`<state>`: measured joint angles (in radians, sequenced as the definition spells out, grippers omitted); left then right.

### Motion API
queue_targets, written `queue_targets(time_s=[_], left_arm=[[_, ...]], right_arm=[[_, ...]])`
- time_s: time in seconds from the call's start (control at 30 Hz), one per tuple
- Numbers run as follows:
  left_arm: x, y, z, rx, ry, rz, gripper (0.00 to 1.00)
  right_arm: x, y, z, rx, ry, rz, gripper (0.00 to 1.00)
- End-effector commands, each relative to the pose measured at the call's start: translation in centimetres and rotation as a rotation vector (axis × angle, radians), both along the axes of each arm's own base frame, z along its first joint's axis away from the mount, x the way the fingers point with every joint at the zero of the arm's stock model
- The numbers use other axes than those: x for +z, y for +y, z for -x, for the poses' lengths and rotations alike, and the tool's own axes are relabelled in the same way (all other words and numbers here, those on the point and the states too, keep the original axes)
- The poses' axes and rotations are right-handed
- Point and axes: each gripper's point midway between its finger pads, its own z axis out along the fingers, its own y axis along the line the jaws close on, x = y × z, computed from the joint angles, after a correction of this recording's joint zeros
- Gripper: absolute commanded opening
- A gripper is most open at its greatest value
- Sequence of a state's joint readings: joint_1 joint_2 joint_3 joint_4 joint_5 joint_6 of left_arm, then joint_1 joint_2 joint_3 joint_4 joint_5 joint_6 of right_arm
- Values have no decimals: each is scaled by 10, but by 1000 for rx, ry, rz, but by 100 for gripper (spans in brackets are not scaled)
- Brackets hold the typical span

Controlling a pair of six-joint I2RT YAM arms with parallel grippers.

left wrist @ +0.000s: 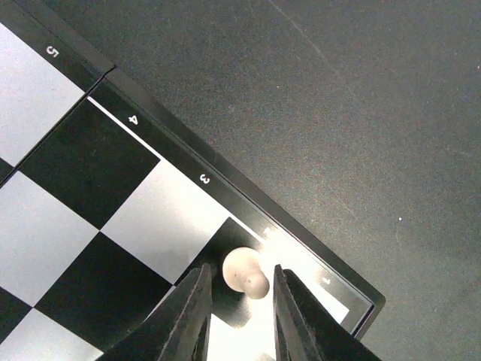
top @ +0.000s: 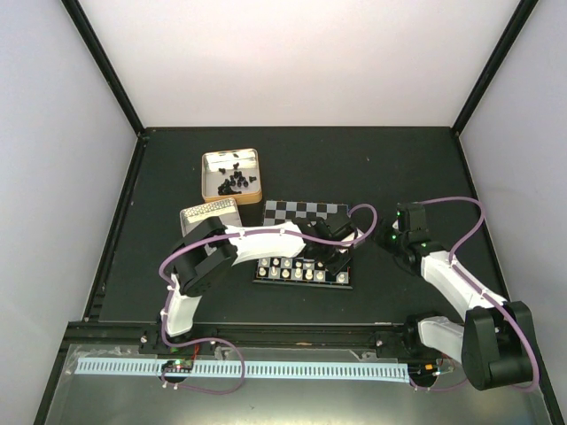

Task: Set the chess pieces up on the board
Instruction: Place the chess piece on the chessboard, then adjust the storage box at the center of the board.

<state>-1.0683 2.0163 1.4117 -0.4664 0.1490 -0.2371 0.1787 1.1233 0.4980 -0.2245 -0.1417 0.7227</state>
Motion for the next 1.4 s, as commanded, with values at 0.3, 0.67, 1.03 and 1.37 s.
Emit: queue_targets(time_s=[0.3,0.67,1.03,1.37], left_arm=[[63,10,-26,96,-90,77,33],[107,169,-96,621,-149,72,44],[57,340,-104,1083,-28,-108,56],[51,388,-134,1028,-97,-359,61]], right_arm=[[13,4,-4,25,-48,-17,59],[28,33,-13,170,-69,-92,60],[40,75,-15,305,-81,-78,60],[43,103,-19,410,-64,-77,61]])
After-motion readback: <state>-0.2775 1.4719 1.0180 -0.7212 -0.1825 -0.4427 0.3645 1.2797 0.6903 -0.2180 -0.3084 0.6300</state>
